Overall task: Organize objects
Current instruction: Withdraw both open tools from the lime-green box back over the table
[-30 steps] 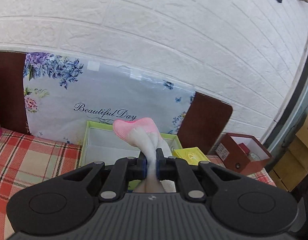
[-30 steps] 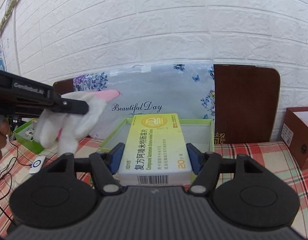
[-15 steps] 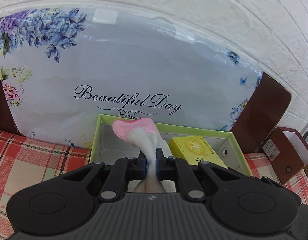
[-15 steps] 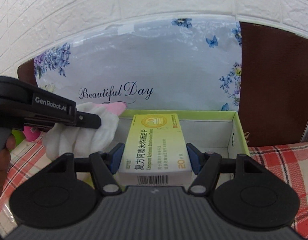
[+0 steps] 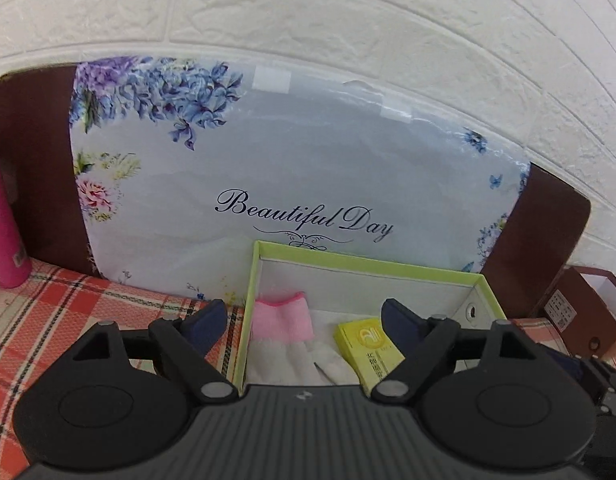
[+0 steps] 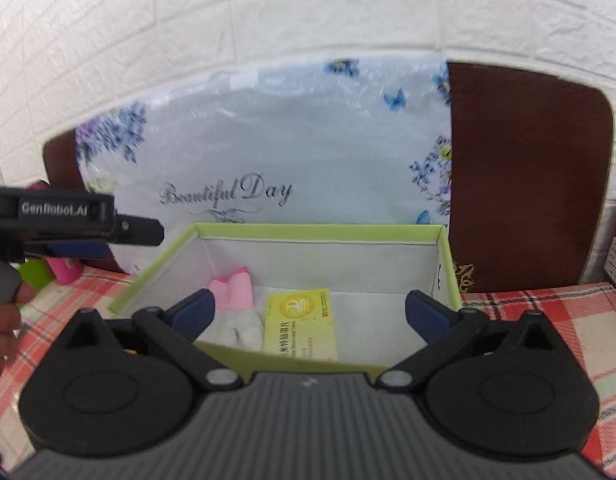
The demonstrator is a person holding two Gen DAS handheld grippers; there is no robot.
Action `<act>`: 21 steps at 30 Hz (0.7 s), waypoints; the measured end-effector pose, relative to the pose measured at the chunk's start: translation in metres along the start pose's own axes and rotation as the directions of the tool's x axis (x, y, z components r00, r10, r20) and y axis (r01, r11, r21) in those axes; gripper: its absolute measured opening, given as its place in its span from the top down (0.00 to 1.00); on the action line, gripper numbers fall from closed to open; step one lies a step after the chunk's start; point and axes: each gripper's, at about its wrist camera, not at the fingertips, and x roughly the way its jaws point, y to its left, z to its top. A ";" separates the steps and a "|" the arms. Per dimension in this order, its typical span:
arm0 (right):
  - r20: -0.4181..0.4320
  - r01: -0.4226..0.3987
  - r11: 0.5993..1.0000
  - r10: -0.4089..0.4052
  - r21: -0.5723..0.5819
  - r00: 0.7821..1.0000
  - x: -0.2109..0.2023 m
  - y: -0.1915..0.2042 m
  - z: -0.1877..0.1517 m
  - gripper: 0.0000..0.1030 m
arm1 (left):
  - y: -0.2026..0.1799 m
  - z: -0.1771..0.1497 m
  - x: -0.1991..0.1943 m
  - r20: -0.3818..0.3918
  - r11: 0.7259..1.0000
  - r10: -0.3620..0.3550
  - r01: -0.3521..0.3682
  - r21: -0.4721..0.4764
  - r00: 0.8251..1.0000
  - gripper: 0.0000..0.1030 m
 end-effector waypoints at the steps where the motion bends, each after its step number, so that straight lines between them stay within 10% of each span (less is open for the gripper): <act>1: 0.007 -0.006 1.000 0.005 0.013 1.000 -0.013 0.000 -0.001 0.00 | -0.004 -0.003 -0.010 0.001 1.000 0.002 -0.002 0.012 1.000 0.14; 21: 0.015 0.035 0.999 -0.036 0.028 0.999 -0.197 0.005 -0.095 0.00 | -0.058 -0.139 -0.162 -0.014 0.986 0.159 -0.157 0.060 0.987 0.12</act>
